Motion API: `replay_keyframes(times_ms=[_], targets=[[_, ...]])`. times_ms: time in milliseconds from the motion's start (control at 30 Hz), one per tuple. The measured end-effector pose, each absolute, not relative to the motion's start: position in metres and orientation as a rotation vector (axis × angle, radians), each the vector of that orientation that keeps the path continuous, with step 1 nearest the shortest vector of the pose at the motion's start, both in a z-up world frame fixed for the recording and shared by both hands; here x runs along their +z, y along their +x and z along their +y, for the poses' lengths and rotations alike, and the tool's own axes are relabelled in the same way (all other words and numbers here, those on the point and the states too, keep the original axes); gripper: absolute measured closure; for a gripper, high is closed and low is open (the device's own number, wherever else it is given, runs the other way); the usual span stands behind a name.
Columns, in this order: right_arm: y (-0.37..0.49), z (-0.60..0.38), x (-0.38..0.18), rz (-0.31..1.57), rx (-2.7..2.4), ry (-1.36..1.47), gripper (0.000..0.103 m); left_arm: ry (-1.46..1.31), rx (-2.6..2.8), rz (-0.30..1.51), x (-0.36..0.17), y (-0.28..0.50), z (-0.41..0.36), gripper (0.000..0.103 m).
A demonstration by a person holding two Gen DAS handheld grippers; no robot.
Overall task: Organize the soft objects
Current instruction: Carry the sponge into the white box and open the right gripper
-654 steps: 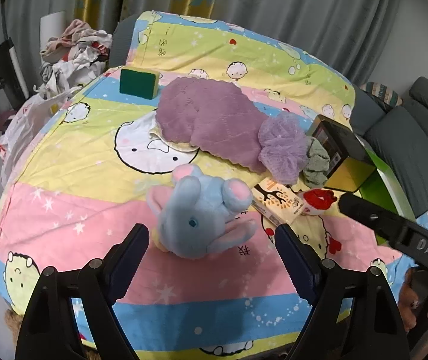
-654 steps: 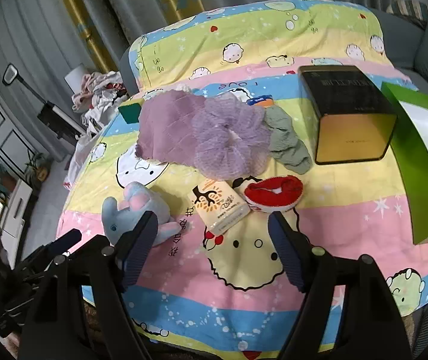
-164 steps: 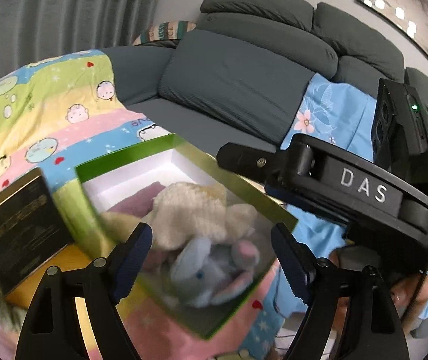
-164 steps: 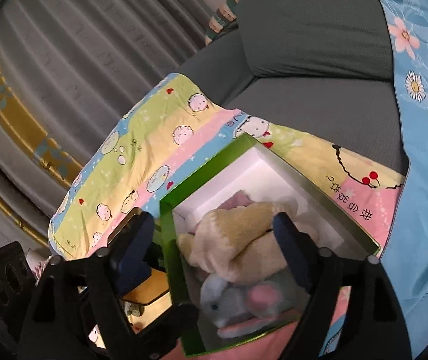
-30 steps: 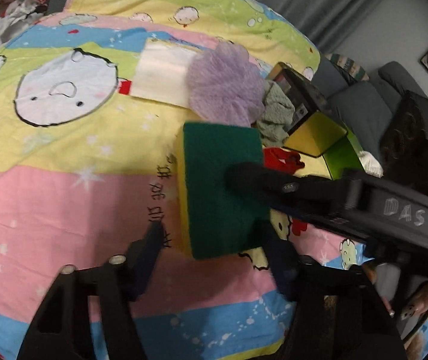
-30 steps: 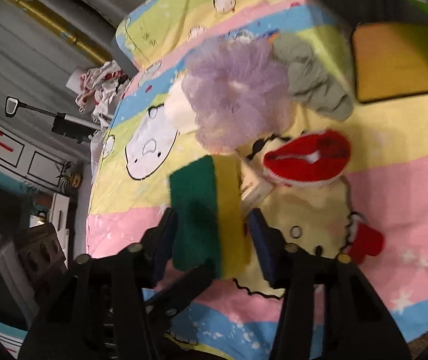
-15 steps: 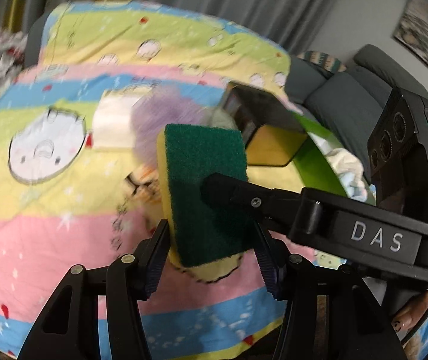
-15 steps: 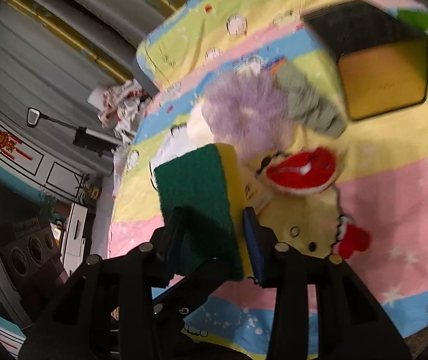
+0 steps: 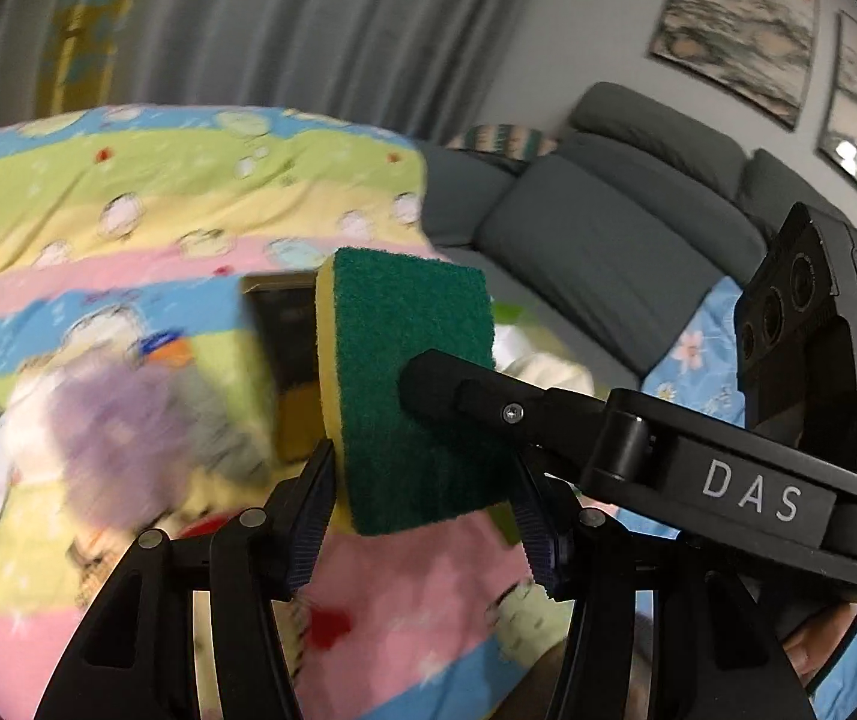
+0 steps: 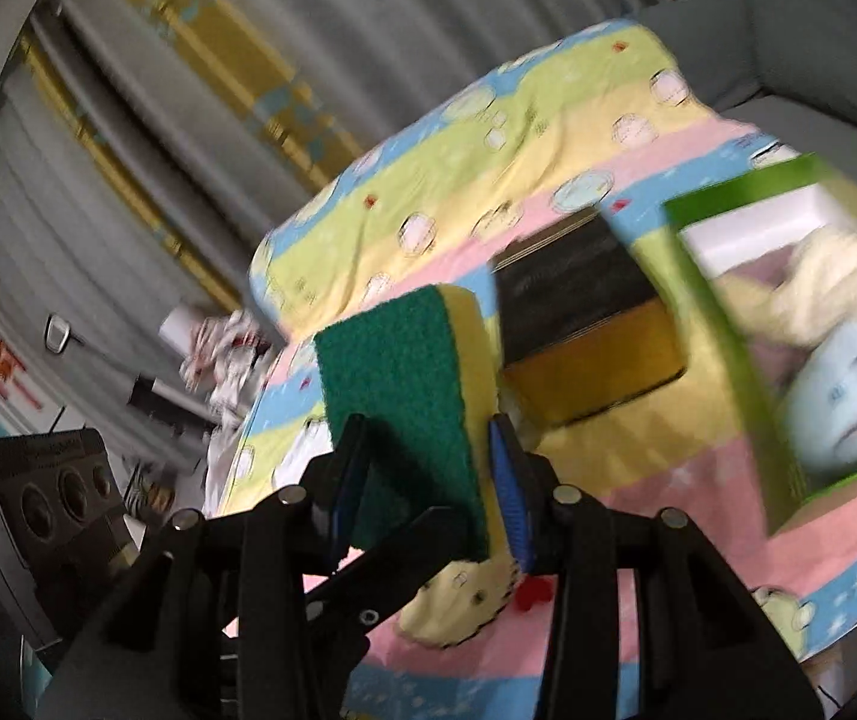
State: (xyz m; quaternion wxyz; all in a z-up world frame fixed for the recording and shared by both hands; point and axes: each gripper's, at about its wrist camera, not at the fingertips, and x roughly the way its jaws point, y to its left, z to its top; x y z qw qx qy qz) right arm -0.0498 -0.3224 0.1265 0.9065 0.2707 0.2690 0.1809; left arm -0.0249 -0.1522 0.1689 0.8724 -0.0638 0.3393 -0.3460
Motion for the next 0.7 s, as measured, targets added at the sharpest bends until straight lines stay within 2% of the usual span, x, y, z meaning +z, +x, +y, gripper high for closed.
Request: replay_keyframes(times_ms=[167,367,700], targets=[[-0.031,-0.376,0.136,0.495,0.352,0.63,0.063,-0.124,-0.795,0.67,0.181,0.005,-0.197,0.048],[-0.007,-0.427,0.136,0.455,0.277,0.714,0.062,-0.147,-0.887,0.703,0.182,0.04,-0.248,0.048],[0.004,-0.485,0.093,0.46,0.115,0.853,0.062,-0.116,-1.016,0.831,0.141,0.068,-0.318,0.048]])
